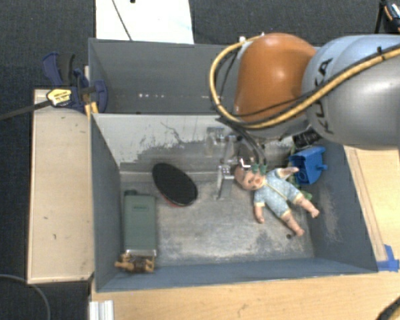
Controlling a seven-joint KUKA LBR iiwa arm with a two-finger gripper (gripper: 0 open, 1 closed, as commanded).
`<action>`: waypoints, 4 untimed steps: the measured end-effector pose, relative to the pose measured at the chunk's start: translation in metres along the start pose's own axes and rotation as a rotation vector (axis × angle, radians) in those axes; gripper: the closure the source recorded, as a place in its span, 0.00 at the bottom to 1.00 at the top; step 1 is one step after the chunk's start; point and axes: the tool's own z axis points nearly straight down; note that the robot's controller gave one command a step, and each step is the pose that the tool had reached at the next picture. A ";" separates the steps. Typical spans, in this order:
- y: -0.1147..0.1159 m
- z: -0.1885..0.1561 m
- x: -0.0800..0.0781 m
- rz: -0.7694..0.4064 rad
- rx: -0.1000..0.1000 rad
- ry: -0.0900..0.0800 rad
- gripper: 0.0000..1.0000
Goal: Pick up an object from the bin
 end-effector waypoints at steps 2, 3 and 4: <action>0.031 0.051 0.006 -0.063 0.000 -0.013 0.00; 0.081 0.074 0.020 -0.251 0.000 -0.007 1.00; 0.081 0.074 0.019 -0.249 0.000 -0.007 1.00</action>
Offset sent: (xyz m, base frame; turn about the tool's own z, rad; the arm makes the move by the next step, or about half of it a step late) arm -0.0142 0.0524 -0.0899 -0.1002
